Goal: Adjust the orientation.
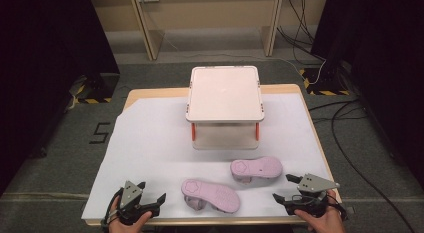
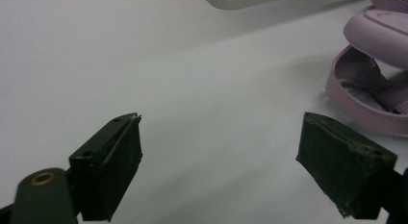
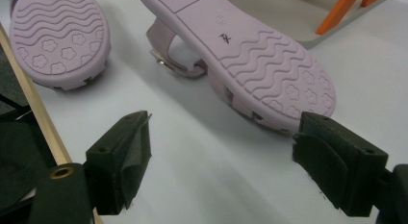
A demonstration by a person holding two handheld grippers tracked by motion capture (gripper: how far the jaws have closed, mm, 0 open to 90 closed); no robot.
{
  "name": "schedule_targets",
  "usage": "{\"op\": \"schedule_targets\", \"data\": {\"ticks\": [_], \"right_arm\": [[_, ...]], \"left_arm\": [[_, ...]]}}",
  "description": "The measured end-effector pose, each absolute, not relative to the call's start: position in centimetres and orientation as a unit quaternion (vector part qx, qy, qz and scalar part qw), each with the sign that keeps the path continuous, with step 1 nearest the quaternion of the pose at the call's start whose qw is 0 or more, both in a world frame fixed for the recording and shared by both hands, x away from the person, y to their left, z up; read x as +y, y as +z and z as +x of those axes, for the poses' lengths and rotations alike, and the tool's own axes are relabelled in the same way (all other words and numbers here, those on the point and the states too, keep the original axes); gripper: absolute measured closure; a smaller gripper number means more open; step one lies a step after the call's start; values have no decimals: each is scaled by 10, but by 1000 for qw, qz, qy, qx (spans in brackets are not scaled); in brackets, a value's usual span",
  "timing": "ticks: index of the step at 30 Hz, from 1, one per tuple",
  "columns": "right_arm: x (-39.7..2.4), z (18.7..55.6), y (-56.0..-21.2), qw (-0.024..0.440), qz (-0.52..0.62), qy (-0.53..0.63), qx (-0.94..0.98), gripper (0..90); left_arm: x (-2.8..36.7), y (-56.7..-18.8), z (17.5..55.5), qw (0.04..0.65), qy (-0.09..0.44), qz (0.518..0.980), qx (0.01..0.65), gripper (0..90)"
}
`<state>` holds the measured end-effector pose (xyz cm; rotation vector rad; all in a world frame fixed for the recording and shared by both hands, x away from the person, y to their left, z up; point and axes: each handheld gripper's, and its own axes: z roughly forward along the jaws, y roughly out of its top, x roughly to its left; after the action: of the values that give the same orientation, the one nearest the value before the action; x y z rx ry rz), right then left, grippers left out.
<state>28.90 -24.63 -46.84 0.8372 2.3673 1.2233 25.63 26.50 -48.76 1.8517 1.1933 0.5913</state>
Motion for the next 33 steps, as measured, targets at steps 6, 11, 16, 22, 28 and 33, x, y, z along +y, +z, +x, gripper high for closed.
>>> {"op": "schedule_targets", "data": {"ticks": [6, 11, 16, 22, 28, 33], "right_arm": [[-241, 290, -468, 164, 292, 441, 833, 209], [-233, 292, -466, 168, 277, 443, 836, 212], [-218, 297, -461, 182, 246, 449, 840, 227], [-196, 302, -458, 198, 211, 447, 846, 253], [-181, 315, -462, 247, 197, 398, 861, 282], [-175, 325, -467, 268, 187, 375, 868, 306]], "left_arm": [[265, -486, 257, 422, 241, 734, 475, 147], [263, -487, 257, 421, 237, 738, 471, 147], [263, -488, 258, 425, 233, 738, 471, 147], [262, -488, 258, 424, 231, 741, 466, 148], [262, -488, 258, 425, 231, 742, 465, 149], [261, -488, 258, 427, 228, 743, 463, 152]]}}
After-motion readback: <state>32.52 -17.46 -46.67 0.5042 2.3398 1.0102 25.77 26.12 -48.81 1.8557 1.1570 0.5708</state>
